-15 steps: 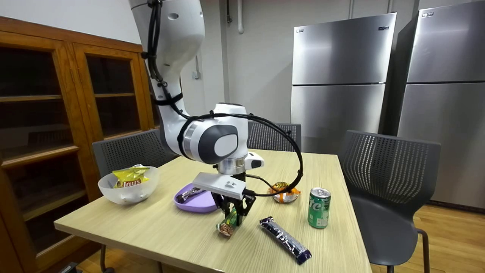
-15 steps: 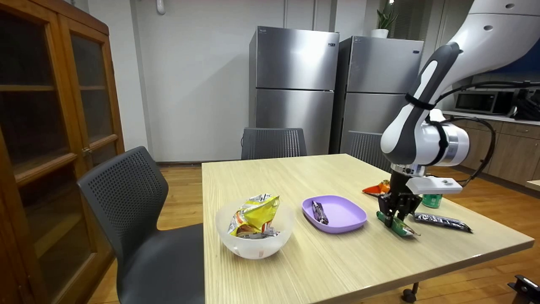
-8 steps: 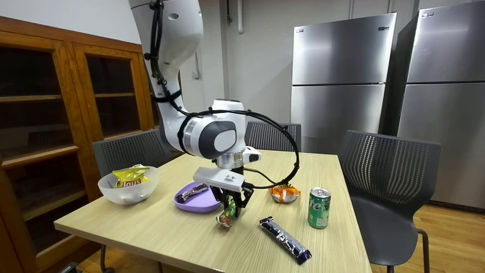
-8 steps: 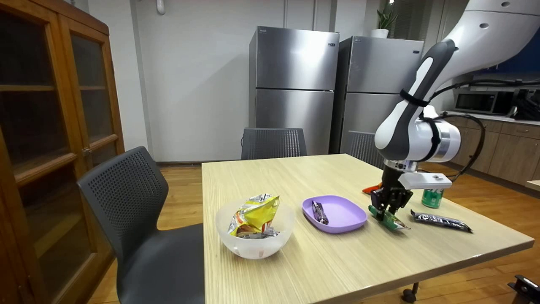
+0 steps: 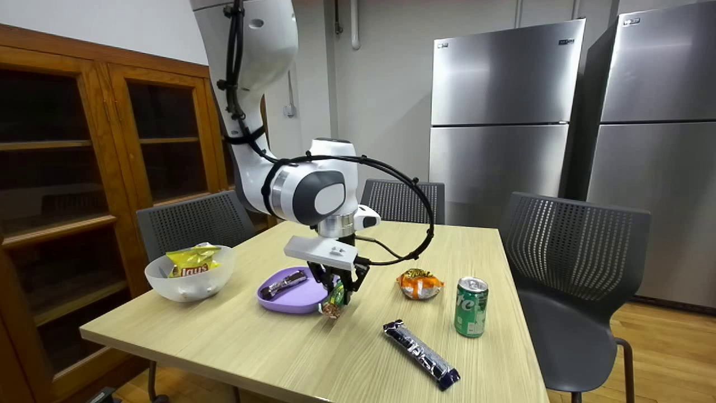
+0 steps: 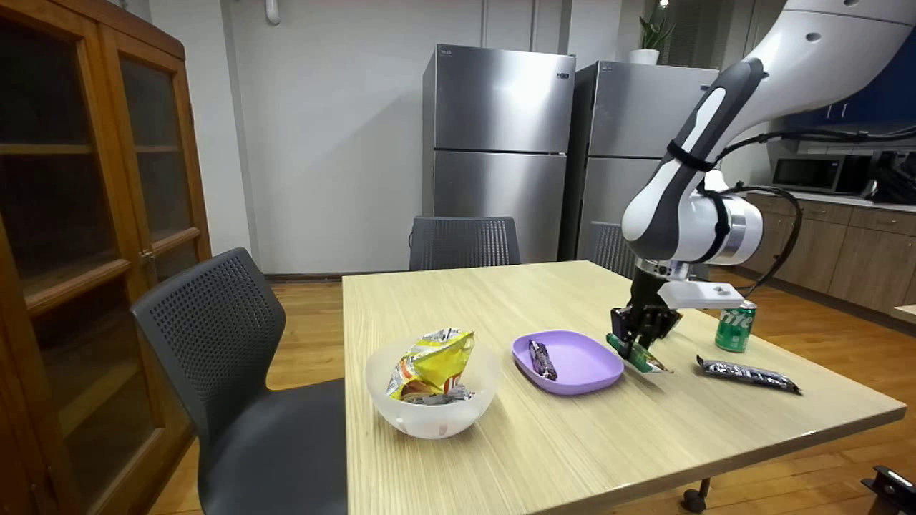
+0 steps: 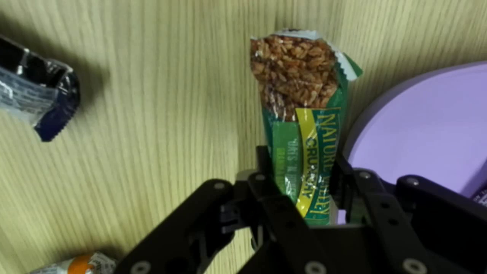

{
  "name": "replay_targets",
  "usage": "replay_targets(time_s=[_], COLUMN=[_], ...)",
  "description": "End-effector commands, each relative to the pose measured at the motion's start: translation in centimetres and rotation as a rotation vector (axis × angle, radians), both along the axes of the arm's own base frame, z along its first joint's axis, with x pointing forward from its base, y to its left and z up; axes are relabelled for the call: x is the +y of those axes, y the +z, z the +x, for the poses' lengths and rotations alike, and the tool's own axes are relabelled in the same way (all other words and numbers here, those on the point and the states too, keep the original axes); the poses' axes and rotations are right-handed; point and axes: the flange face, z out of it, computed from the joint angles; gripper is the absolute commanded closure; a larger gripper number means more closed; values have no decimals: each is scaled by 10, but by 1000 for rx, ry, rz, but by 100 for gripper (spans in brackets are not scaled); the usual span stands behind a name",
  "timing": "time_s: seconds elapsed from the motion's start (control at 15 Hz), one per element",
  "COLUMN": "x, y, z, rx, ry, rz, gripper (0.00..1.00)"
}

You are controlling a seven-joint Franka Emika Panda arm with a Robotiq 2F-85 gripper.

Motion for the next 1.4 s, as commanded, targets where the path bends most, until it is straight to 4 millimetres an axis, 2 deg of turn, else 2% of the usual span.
replay_targets(time_s=[0.0,0.2,0.47,0.93,1.33], x=[3,12,33,88,118], y=[28,43,49,39,19], z=[10,19,28,34,41], rx=[-52,-89,-94,-65,-24], ry=[24,39,54,116,109], rz=[6,11,20,50,55], gripper=[87,87,87,87,87])
